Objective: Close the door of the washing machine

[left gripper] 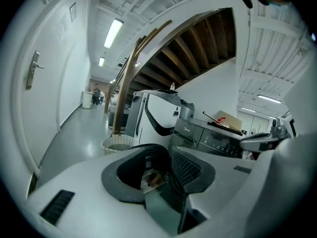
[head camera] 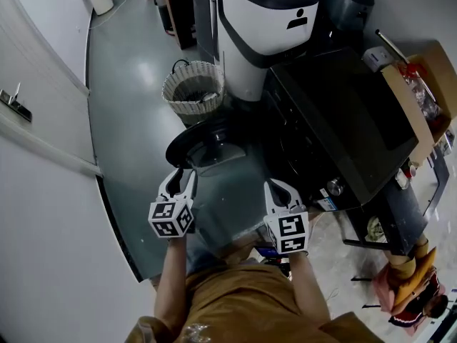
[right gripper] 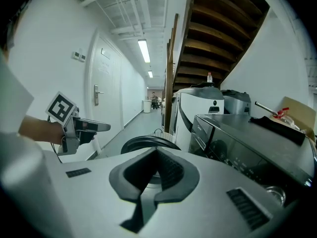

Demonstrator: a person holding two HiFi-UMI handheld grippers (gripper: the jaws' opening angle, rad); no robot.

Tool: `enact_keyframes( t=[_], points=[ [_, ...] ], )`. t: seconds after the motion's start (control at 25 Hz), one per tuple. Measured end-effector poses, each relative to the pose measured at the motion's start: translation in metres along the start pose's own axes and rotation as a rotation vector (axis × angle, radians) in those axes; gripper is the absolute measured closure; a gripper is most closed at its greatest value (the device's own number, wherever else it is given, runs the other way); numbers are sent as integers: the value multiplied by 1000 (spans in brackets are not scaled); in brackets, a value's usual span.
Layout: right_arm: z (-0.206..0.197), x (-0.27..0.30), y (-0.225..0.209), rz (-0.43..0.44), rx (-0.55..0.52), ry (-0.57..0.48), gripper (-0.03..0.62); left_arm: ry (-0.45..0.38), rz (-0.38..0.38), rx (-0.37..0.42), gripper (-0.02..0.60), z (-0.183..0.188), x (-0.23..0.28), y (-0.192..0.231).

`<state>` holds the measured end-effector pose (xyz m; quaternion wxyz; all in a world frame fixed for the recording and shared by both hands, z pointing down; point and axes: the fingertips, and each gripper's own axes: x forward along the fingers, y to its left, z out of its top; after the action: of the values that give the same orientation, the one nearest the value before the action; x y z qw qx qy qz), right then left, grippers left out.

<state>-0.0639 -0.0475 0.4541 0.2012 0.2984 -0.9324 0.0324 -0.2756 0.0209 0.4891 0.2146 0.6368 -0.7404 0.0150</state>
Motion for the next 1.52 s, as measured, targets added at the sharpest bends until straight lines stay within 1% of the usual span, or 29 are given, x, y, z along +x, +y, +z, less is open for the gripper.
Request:
enact_keyframes(
  t=[0.28,0.44,0.68,0.88,1.24,1.32,1.44,1.52],
  points=[
    [-9,47,14,-15,22,58,582,64,-23,17,410,-8,34,49],
    [-15,74,21,-21,18,93,580,87,-43,19,408,-9,56,77],
    [-30,101,31,-28,39,149,580,135,-77,38,408,-16,89,110],
    [-32,120,33,-51,44,165,580,197,-122,56,397,-28,118,131],
    [-43,139,38,-95,63,217,580,303,-162,134,388,-52,169,165],
    [-45,141,40,-102,67,223,582,323,-182,147,380,-58,178,167],
    [-47,141,43,-104,66,230,580,335,-227,137,365,-63,186,166],
    [-48,140,44,-106,67,234,580,346,-243,139,359,-66,191,164]
  ],
)
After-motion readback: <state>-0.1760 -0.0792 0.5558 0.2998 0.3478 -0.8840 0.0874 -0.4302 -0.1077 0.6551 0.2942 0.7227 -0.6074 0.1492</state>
